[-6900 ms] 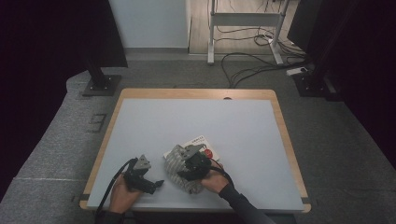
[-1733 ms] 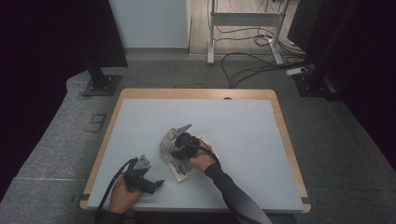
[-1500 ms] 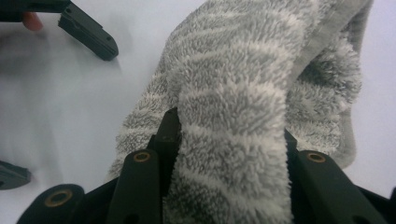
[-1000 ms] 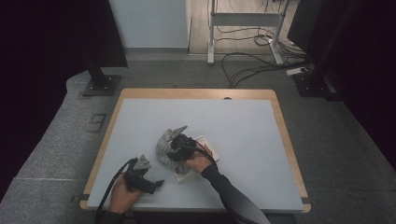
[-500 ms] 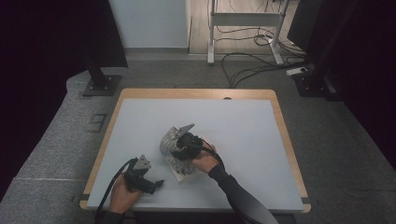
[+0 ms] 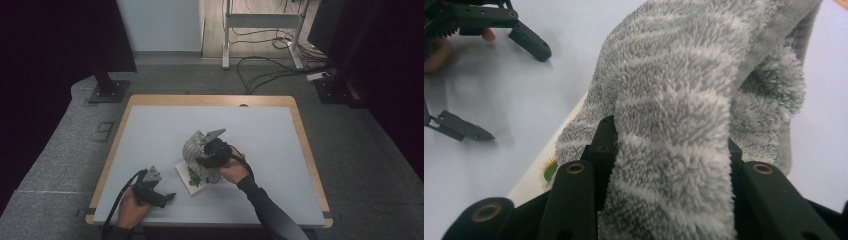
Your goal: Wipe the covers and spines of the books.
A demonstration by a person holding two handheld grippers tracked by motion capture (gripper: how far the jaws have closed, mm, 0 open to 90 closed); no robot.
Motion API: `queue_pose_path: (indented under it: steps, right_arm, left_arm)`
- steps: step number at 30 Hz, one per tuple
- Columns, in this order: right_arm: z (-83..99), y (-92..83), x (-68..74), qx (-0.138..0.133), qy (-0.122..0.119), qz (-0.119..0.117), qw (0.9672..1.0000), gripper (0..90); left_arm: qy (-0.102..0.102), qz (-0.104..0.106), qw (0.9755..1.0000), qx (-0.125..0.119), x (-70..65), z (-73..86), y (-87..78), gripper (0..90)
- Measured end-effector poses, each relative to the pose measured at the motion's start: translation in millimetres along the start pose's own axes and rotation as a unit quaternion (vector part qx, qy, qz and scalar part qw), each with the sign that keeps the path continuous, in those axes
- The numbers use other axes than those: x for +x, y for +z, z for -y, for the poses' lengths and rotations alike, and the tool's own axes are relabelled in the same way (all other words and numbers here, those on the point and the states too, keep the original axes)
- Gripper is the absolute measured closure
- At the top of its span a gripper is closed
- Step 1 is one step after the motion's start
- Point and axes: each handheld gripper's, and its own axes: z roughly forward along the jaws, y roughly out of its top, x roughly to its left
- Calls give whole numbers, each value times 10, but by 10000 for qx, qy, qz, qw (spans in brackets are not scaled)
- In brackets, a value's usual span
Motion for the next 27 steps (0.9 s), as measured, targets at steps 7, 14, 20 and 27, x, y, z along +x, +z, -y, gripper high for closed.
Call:
queue_pose_path:
  steps: [7, 14, 20, 27]
  right_arm:
    - [140, -162, -101, -41, 106, 147, 9998, 578]
    - [275, -325, -181, -102, 169, 257, 9995, 577]
    - [392, -454, -223, -122, 206, 359, 9991, 576]
    - [567, -600, -248, -166, 313, 408, 9985, 576]
  left_arm:
    - [-3, 1, 10000, -2, 0, 0, 0, 0]
    - [-2, -1, 10000, -3, 0, 0, 1, 0]
    - [0, -3, 10000, 0, 0, 0, 1, 0]
    - [-2, -1, 10000, -4, 0, 0, 1, 0]
